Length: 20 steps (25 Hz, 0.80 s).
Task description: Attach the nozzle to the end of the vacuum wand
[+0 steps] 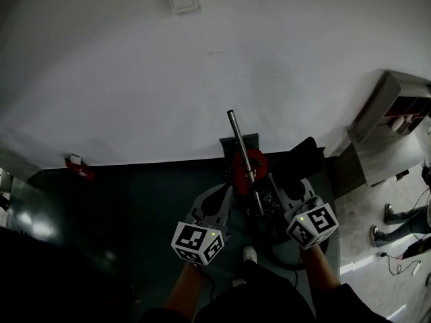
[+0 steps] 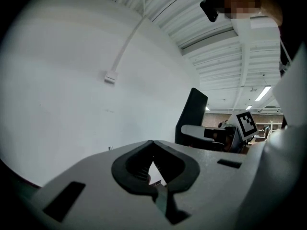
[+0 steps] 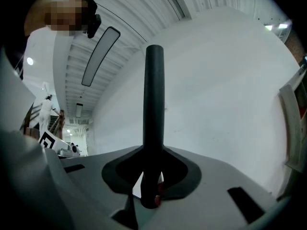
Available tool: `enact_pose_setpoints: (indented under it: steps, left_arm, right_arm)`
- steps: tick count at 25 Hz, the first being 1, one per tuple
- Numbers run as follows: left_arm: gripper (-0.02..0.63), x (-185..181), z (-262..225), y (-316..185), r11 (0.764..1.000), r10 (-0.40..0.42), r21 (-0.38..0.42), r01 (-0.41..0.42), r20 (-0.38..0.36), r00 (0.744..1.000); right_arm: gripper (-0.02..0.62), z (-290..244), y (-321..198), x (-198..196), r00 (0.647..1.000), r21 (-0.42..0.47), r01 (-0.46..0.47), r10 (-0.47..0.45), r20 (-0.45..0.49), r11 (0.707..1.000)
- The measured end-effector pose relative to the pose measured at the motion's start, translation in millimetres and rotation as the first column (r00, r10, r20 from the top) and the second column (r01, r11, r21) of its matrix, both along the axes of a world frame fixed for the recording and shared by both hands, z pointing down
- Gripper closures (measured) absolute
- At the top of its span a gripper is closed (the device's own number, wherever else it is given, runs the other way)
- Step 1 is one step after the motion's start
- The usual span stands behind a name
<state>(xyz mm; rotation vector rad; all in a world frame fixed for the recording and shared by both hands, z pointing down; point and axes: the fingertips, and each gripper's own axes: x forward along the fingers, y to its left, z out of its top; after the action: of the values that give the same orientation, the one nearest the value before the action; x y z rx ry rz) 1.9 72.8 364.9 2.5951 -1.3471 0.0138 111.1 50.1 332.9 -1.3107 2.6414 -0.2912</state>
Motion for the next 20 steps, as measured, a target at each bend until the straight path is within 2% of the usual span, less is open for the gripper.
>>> enact_pose_setpoints:
  steps: [9, 20]
  left_arm:
    - [0.603, 4.5, 0.5, -39.9, 1.0, -0.022, -0.013, 0.022, 0.022, 1.0]
    - [0.603, -5.5, 15.5, -90.1, 0.999, -0.009, -0.032, 0.009, 0.014, 1.0]
  right_arm:
    - [0.502, 2.4, -38.8, 5.5, 1.0, -0.015, 0.024, -0.024, 0.013, 1.0]
    - [0.502, 6.1, -84.9, 0.3, 0.999, -0.012, 0.002, -0.001, 0.042, 1.0]
